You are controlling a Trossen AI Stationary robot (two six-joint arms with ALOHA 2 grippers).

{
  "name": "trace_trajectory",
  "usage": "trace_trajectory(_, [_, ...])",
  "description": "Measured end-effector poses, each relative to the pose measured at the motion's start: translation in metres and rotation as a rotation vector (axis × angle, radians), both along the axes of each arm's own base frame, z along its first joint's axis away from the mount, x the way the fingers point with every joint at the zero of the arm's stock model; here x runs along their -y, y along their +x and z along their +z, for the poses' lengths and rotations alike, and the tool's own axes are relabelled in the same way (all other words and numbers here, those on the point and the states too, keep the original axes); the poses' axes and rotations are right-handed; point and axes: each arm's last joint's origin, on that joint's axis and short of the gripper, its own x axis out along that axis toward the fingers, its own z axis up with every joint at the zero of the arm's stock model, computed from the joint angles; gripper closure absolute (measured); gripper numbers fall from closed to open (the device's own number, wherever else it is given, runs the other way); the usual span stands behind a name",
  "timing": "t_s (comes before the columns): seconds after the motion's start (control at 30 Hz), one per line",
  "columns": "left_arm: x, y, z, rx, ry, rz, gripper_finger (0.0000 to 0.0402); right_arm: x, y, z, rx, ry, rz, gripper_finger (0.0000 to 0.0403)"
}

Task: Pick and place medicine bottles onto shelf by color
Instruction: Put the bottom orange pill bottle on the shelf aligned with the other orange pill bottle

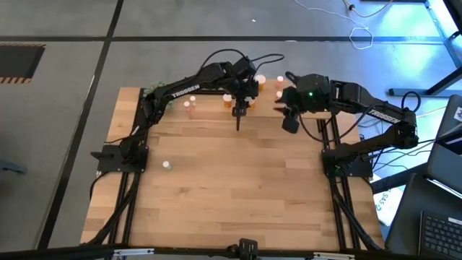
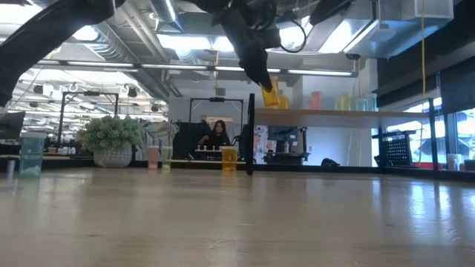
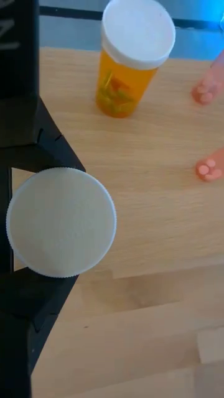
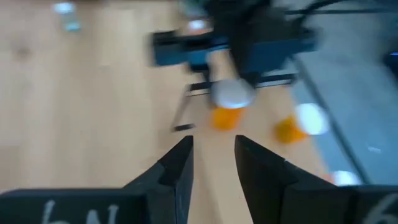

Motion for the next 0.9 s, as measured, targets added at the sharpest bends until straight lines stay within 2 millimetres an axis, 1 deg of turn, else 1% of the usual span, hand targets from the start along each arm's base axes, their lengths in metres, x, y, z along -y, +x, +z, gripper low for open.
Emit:
trace_trajectory(0.13, [0.0001, 0.0, 0.0002, 0.0, 0.001, -0.002, 0.0197, -0.0037, -0.0024, -0.0039, -0.034, 0.08, 0.071, 0.0283])
trace_trajectory(0.7, [0.0, -0.0001, 0.0002, 0.001, -0.002, 0.006, 0.0197, -0.0037, -0.0027, -0.0042, -0.038, 0.081, 0.075, 0.0283])
trace_trajectory(0.9, [0.0002, -0.0005, -0.0002, 0.015, -0.067, 0.084, 0.0197, -0.0037, -0.0026, -0.0042, -0.038, 0.082, 0.076, 0.0283])
